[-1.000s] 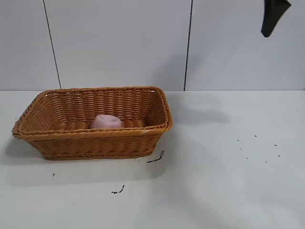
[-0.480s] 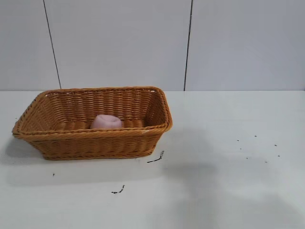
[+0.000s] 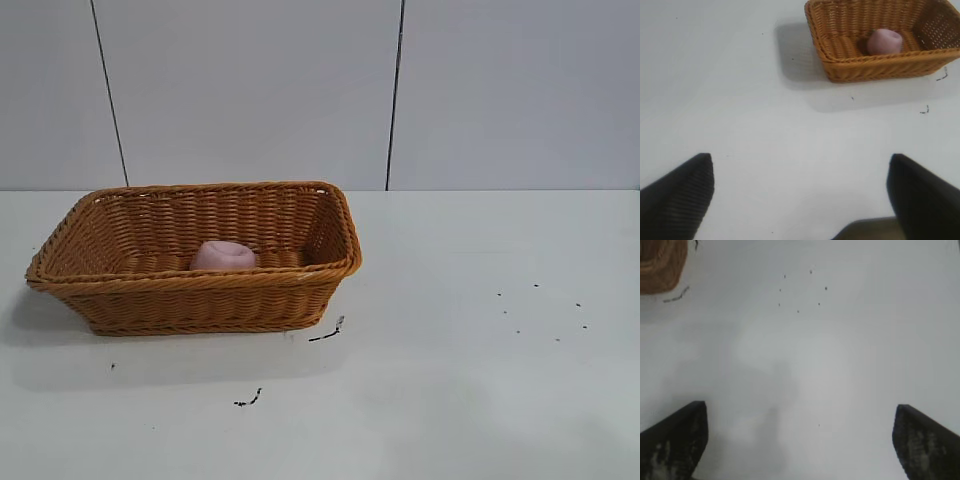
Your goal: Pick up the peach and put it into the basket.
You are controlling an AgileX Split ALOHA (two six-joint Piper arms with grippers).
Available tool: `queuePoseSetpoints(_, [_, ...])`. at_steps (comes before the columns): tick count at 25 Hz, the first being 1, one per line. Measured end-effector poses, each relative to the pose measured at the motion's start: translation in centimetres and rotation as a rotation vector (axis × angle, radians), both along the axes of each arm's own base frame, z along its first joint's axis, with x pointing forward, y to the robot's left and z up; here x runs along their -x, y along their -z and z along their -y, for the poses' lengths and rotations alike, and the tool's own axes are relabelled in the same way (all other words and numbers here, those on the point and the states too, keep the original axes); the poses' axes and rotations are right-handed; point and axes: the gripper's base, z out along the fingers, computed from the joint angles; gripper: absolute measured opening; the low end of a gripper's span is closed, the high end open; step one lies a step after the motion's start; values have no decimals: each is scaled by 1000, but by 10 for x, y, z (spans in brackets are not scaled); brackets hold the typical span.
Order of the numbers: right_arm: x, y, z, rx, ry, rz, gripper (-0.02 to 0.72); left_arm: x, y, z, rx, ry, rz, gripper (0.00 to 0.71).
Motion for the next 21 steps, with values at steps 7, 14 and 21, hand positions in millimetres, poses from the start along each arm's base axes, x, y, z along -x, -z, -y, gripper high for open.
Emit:
queuePoseSetpoints(7, [25,-1,0,-3,-1,155,690,0,0,0,0,0,0,692])
queuePoseSetpoints(14, [25,-1,0,-4,-10,155,690,0,0,0,0,0,0,692])
queuePoseSetpoints(21, [25,-1,0,-4,-10,155,690,0,0,0,0,0,0,692])
